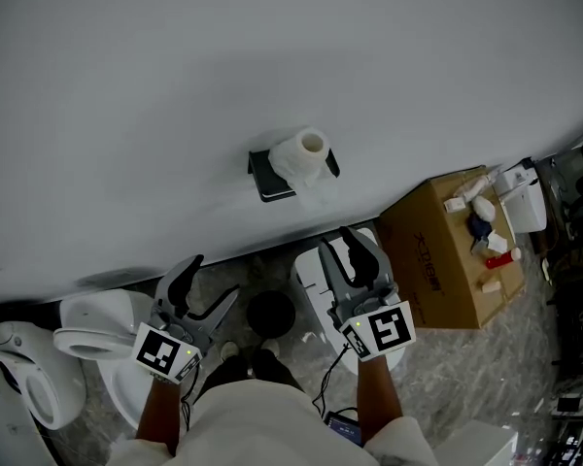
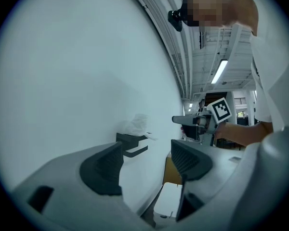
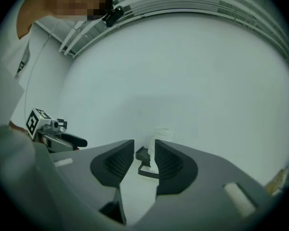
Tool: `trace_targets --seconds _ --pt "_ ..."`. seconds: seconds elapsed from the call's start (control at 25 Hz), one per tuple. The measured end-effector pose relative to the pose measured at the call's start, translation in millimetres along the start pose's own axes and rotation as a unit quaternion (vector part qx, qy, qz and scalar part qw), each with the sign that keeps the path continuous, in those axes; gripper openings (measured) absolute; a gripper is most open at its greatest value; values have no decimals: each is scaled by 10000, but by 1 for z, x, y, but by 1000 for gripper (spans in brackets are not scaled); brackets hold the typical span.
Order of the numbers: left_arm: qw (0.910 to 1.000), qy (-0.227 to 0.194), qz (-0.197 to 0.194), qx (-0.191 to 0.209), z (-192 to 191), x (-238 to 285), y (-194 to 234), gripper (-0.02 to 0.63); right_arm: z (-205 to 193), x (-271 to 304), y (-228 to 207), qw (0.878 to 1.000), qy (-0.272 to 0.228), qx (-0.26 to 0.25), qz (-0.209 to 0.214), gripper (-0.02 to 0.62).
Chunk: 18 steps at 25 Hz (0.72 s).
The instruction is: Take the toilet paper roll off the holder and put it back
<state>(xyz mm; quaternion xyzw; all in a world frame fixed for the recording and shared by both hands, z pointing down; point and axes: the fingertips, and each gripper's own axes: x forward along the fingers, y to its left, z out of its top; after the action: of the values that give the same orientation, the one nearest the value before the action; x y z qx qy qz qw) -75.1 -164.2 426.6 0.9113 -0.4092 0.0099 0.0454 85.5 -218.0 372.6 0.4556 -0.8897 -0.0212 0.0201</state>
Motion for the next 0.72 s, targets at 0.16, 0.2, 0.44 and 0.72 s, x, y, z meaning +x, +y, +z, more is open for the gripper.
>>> trace_targets --seconds 0.16,0.2,0.44,0.72 --pt "9999 -34 -91 26 5 0 -9 293 8 -25 20 10000 -76 27 30 78" --pt "9999 -53 -112 39 6 -1 -12 290 11 -31 24 9999 -120 58 23 47" --pt "9990 -54 -441 99 9 -3 -32 235 20 -53 55 9990 -304 102 308 -9" --pt "9981 -195 -544 209 15 -14 -45 -2 25 -65 64 9984 -449 71 341 -6"
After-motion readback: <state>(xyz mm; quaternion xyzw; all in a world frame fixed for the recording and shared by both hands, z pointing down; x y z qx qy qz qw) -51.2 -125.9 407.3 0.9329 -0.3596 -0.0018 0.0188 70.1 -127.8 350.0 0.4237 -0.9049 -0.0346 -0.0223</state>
